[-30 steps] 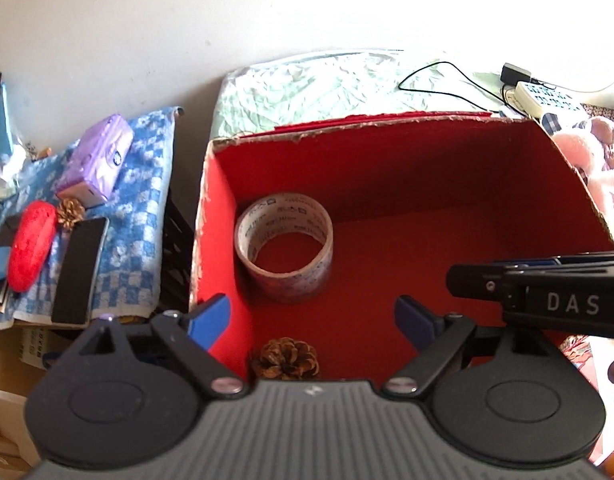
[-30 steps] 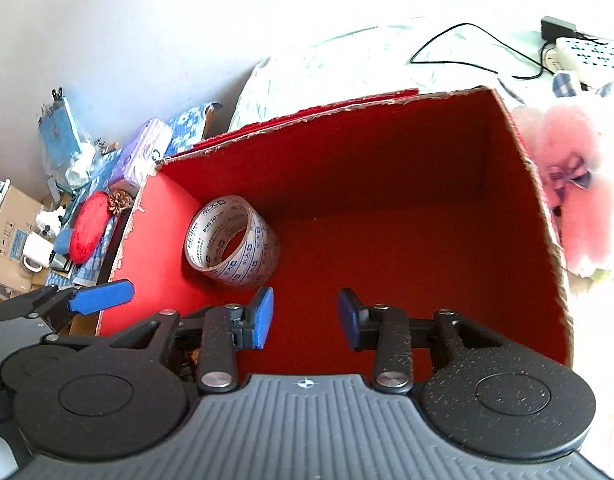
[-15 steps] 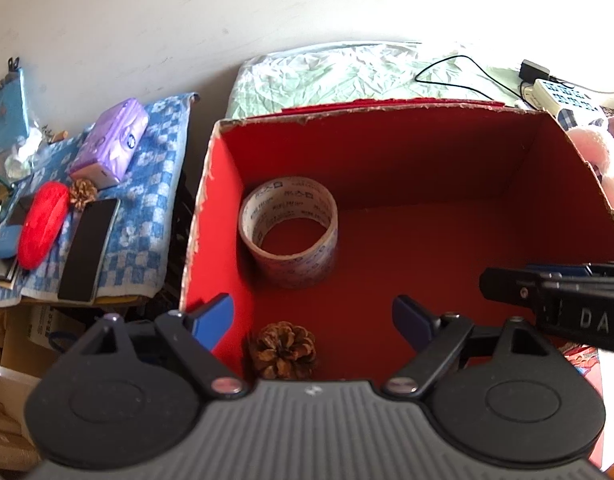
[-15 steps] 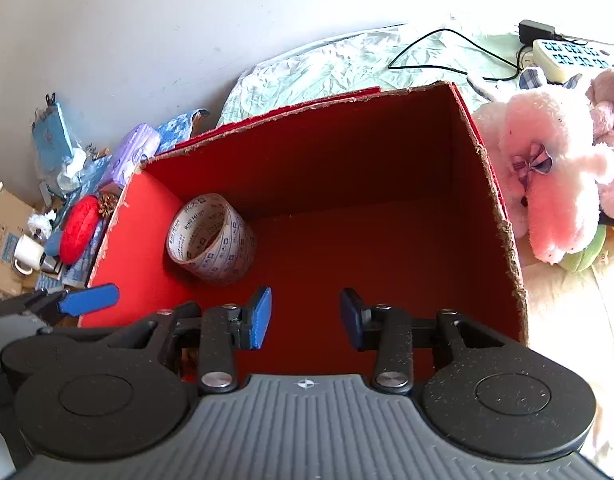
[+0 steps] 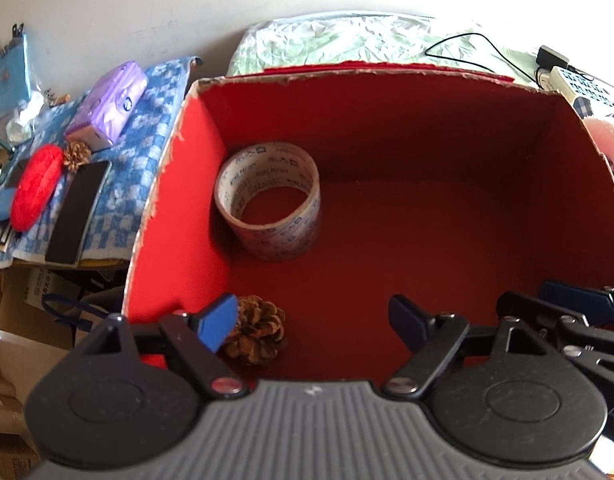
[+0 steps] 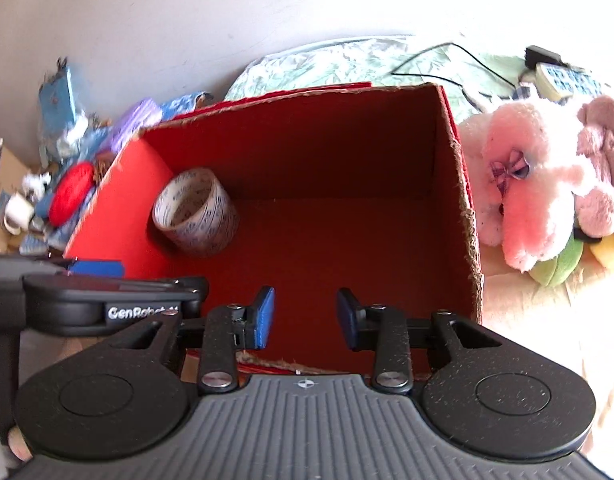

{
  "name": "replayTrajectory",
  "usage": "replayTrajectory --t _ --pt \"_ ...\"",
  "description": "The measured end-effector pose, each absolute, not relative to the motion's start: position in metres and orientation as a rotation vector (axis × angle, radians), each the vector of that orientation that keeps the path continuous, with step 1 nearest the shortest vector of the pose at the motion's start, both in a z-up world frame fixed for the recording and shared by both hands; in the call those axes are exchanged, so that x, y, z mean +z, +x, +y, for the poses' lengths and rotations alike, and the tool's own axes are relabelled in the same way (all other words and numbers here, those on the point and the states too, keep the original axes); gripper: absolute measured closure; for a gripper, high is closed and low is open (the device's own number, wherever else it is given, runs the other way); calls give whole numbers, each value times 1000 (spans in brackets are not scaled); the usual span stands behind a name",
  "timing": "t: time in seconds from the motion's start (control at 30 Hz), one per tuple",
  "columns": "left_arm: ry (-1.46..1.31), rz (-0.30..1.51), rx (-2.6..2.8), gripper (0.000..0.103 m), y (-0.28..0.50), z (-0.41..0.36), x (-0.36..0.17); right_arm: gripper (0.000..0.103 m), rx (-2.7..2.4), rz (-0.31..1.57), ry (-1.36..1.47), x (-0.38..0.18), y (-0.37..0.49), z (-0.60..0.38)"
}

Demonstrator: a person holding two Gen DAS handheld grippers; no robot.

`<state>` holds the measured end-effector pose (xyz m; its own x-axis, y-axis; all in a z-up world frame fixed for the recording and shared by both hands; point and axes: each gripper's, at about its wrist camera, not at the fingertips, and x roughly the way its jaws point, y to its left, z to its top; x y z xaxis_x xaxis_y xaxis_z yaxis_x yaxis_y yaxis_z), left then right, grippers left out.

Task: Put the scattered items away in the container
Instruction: 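Withdraw the right gripper from the box toward the brown gourd, then lower the right gripper around the neck of the brown gourd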

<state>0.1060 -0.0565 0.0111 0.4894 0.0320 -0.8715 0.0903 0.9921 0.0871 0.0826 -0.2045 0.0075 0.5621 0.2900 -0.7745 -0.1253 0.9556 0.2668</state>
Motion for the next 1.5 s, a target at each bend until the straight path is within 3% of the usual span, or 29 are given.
replayTrajectory --t 0.2,0.43,0.83,1.17,1.37,1.5 --pt "107 1006 27 21 94 -53 29 67 252 840 249 21 68 -217" --pt "80 952 72 16 70 -50 53 66 285 671 268 39 35 -222" --pt "44 943 150 7 17 -47 54 66 371 705 240 32 1 -222" --pt "6 1001 141 7 -7 -51 18 66 403 808 245 7 -13 -232" --pt "-21 1031 59 20 -26 -54 -5 81 440 859 275 -9 -15 -234" --pt "-61 1050 9 34 -31 -51 -16 84 469 866 264 -9 -13 -229"
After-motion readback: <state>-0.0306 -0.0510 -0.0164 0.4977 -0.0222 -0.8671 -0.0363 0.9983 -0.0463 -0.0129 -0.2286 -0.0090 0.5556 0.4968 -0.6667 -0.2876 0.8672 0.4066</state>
